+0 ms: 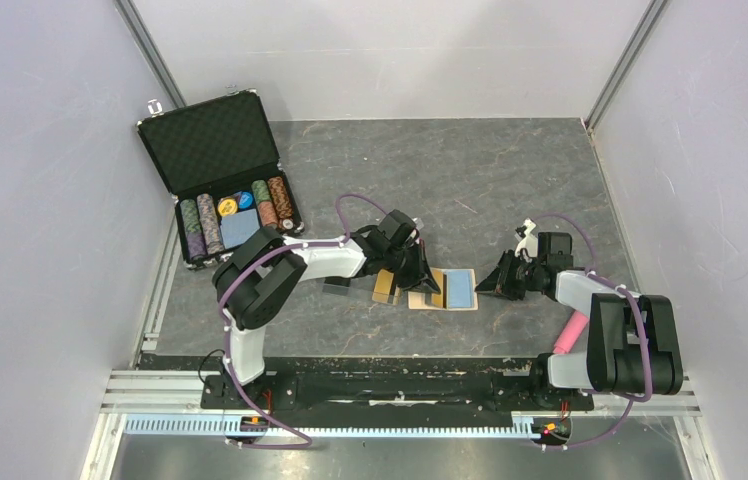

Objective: Put the credit cards into the card holder
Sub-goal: Insert the credit card into the card holder.

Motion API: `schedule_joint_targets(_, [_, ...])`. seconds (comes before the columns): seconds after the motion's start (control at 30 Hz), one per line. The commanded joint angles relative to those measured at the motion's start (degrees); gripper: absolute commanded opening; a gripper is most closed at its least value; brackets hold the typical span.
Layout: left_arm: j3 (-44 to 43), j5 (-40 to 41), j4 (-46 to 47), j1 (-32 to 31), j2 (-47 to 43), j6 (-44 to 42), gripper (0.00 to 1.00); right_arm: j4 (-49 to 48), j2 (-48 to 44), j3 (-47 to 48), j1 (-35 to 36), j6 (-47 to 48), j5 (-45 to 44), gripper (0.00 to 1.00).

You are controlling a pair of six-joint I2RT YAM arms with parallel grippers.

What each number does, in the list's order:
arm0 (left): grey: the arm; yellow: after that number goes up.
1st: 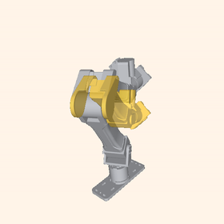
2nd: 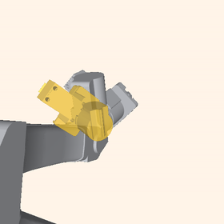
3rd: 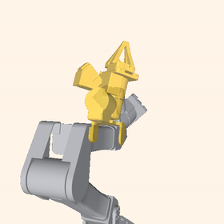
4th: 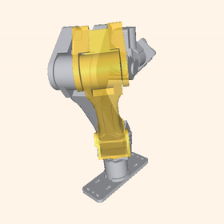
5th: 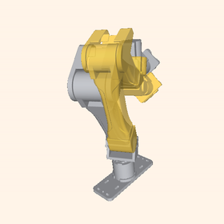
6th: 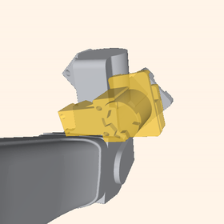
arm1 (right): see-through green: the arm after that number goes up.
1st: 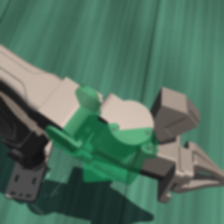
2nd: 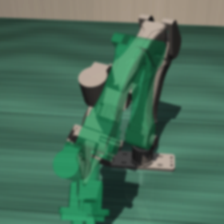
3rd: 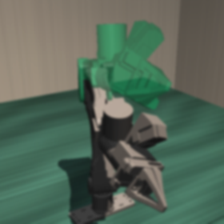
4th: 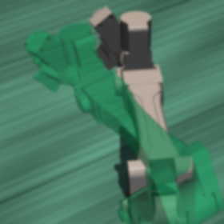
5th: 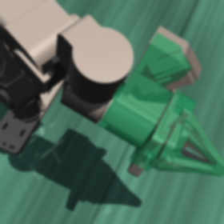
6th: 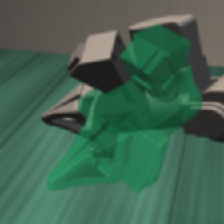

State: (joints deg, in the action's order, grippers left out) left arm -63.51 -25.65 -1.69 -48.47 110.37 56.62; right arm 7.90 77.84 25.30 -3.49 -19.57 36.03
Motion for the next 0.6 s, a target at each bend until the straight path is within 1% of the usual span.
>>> schedule_joint_targets(0.0, [-2.1, -0.1, 3.7, -0.1, 1.4, -0.4, 0.02, 1.9, 0.8, -2.1, 0.2, 0.9, -2.4, 0.00])
schedule_joint_targets(0.33, [-2.5, 1.6, 4.7, 0.4, 2.6, -1.7, 0.02, 1.6, 1.3, -2.4, 0.2, 1.3, -2.0, 0.00])
schedule_joint_targets(0.57, [-2.0, 5.0, 2.0, 0.7, 0.9, -2.9, 0.02, 1.5, 1.2, -2.5, 0.2, 1.2, -2.1, 0.00])
